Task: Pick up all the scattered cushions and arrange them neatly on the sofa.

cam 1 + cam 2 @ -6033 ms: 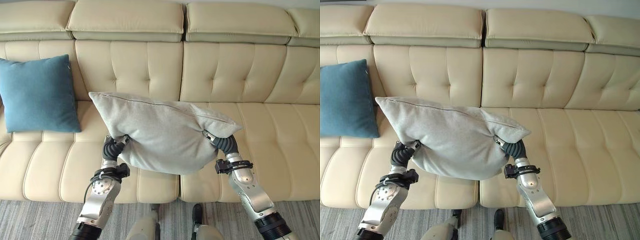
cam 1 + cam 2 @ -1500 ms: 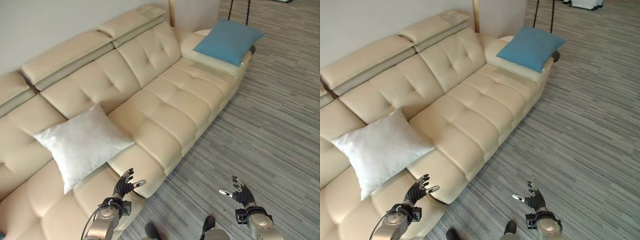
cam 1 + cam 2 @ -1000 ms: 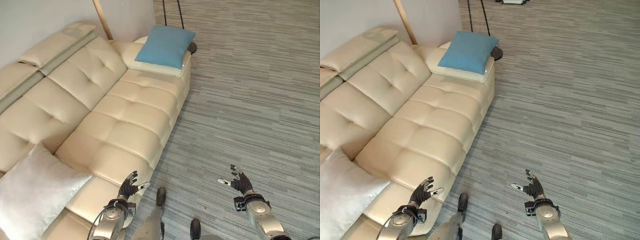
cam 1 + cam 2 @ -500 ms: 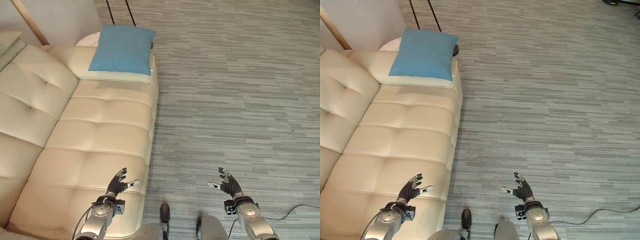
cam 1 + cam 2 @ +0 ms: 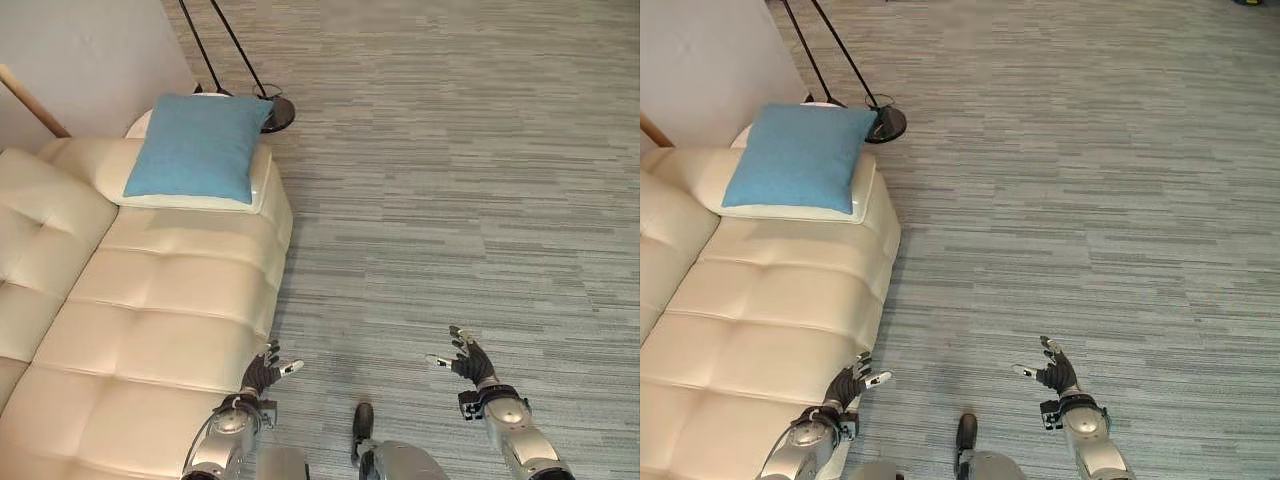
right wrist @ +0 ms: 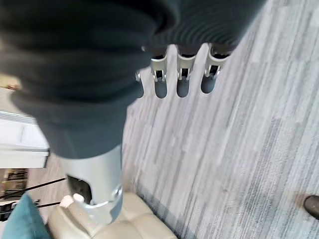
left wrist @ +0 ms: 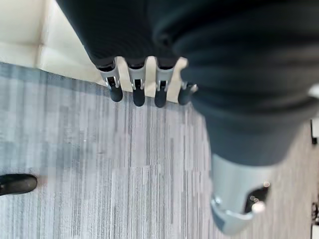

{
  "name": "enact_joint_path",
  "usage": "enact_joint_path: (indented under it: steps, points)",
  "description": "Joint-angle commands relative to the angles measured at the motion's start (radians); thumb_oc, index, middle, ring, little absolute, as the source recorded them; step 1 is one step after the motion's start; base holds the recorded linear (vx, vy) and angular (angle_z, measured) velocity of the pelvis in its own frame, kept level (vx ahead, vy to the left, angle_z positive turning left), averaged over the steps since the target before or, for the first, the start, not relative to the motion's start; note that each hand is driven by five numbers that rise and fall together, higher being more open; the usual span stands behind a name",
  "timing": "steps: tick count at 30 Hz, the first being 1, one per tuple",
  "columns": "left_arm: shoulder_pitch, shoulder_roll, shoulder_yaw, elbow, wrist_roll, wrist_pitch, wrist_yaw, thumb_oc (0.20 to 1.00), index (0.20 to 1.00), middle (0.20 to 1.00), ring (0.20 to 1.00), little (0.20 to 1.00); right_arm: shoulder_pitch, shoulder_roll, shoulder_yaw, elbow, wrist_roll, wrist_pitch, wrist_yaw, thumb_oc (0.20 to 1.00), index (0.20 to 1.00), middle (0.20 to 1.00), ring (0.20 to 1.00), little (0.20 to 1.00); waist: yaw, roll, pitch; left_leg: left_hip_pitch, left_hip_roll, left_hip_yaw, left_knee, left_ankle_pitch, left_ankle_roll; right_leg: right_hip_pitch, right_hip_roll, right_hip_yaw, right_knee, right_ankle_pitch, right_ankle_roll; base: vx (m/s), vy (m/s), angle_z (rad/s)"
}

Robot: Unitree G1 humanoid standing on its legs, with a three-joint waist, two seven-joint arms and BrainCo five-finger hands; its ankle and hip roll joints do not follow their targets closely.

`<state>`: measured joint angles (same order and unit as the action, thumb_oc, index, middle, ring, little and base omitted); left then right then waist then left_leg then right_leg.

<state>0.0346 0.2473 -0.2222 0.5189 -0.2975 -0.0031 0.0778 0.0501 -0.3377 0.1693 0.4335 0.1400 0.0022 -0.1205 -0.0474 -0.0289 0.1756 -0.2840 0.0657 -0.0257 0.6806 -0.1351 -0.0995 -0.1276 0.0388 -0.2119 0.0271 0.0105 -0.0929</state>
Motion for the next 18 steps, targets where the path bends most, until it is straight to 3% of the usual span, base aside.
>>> enact_joint_path:
  steps: [1, 3, 7, 10, 14, 18]
  points:
    - [-0.009, 0.040, 0.020, -0.034, 0.017, -0.028, 0.009, 1.000, 1.000, 1.000, 1.000, 1.000, 0.026, -0.025, -0.019, -0.045, 0.028, -0.037, -0.013, 1.000, 1.000, 1.000, 1.000, 1.000, 0.025, 0.003, 0.007, 0.105, -0.037, 0.071, -0.477, 0.069, 0.053, 0.083, -0.115, 0.039, -0.020, -0.085, 0.177, 0.46, 0.057, 0.13]
    - [-0.016, 0.044, 0.019, -0.035, 0.031, -0.027, 0.013, 1.000, 1.000, 1.000, 1.000, 1.000, 0.031, -0.027, -0.023, -0.042, 0.028, -0.032, -0.027, 1.000, 1.000, 1.000, 1.000, 1.000, 0.045, 0.018, 0.016, 0.038, -0.010, 0.105, -0.607, 0.193, 0.033, 0.139, -0.095, 0.037, -0.037, -0.109, 0.176, 0.33, 0.080, -0.48]
    - [-0.010, 0.054, 0.029, -0.035, 0.039, -0.031, 0.020, 1.000, 1.000, 1.000, 1.000, 1.000, 0.044, -0.016, -0.019, -0.026, 0.010, -0.023, -0.027, 1.000, 1.000, 1.000, 1.000, 1.000, 0.049, 0.021, 0.004, 0.040, 0.019, 0.179, -0.679, 0.230, 0.027, 0.184, -0.094, 0.038, -0.047, -0.129, 0.191, 0.31, 0.118, -0.54]
    - [0.007, 0.053, 0.037, -0.036, 0.041, -0.031, 0.018, 1.000, 1.000, 1.000, 1.000, 1.000, 0.041, -0.011, -0.016, -0.018, -0.002, -0.021, -0.019, 1.000, 1.000, 1.000, 1.000, 1.000, 0.051, 0.020, -0.015, 0.056, 0.007, 0.176, -0.681, 0.227, 0.036, 0.209, -0.109, 0.050, -0.050, -0.138, 0.203, 0.31, 0.154, -0.56]
    - [0.027, 0.067, 0.044, -0.046, 0.045, -0.026, 0.007, 1.000, 1.000, 1.000, 1.000, 1.000, 0.037, 0.012, -0.004, -0.009, -0.012, -0.011, -0.001, 1.000, 1.000, 1.000, 1.000, 1.000, 0.062, -0.005, -0.039, 0.085, -0.021, 0.192, -0.662, 0.185, 0.067, 0.216, -0.155, 0.072, -0.033, -0.137, 0.228, 0.27, 0.178, -0.53]
    - [0.030, 0.079, 0.051, -0.047, 0.051, -0.024, 0.006, 1.000, 1.000, 1.000, 1.000, 1.000, 0.036, 0.025, 0.002, -0.007, -0.027, -0.005, 0.012, 1.000, 1.000, 1.000, 1.000, 1.000, 0.069, -0.018, -0.045, 0.092, -0.044, 0.193, -0.645, 0.141, 0.095, 0.189, -0.182, 0.084, 0.031, -0.130, 0.250, 0.16, 0.140, 0.33]
